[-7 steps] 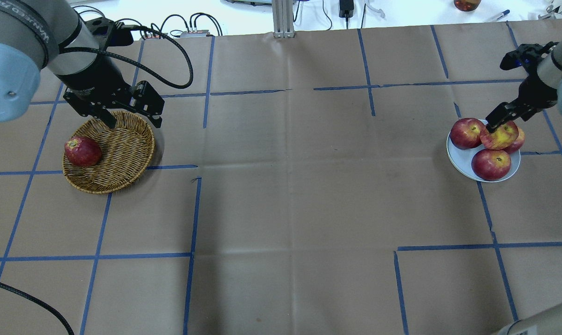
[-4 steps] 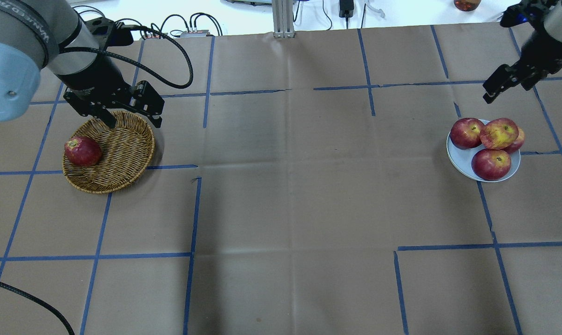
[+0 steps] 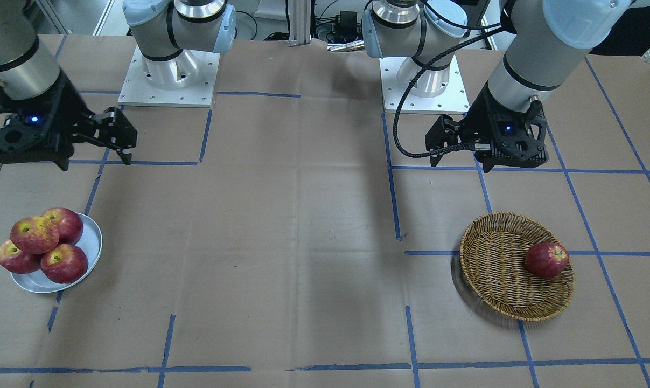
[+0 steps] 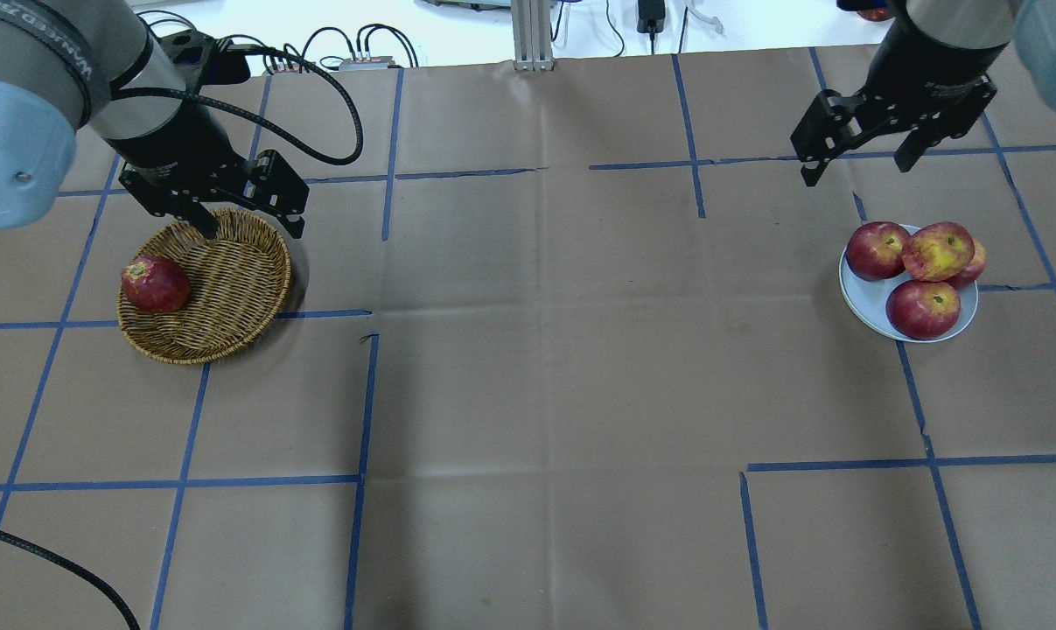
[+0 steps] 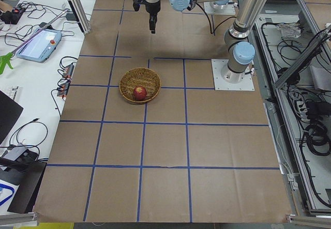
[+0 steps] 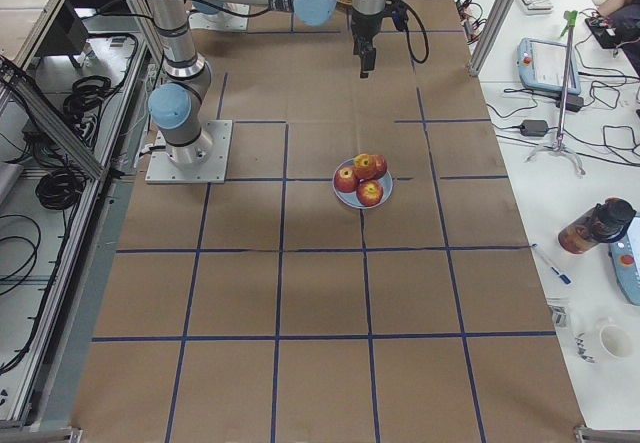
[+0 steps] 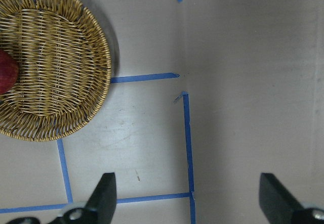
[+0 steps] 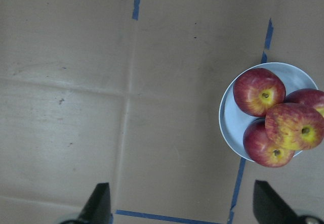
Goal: Transfer apple from basket to plate
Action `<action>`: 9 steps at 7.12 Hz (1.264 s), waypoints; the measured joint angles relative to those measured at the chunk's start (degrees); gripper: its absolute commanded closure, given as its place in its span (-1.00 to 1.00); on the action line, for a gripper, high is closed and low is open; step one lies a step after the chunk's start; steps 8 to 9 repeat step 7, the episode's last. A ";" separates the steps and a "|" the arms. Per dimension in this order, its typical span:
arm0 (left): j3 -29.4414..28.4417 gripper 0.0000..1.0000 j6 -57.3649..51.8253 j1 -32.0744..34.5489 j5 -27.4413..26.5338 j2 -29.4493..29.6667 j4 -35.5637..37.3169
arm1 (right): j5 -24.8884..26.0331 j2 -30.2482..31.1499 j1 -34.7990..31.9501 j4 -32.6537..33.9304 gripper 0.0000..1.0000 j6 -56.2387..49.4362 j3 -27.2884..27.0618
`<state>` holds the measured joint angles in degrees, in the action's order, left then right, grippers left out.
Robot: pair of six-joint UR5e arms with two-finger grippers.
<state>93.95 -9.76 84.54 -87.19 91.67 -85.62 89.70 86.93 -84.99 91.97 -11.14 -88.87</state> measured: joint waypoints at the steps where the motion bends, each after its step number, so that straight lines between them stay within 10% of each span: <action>1: 0.00 -0.98 0.00 -0.02 0.00 0.00 0.01 | -0.07 0.61 -2.22 0.00 -1.00 3.48 -1.00; 9: -0.14 -0.98 0.00 -0.07 0.00 -0.23 0.02 | 0.28 2.46 -4.31 0.72 -1.00 8.77 -3.82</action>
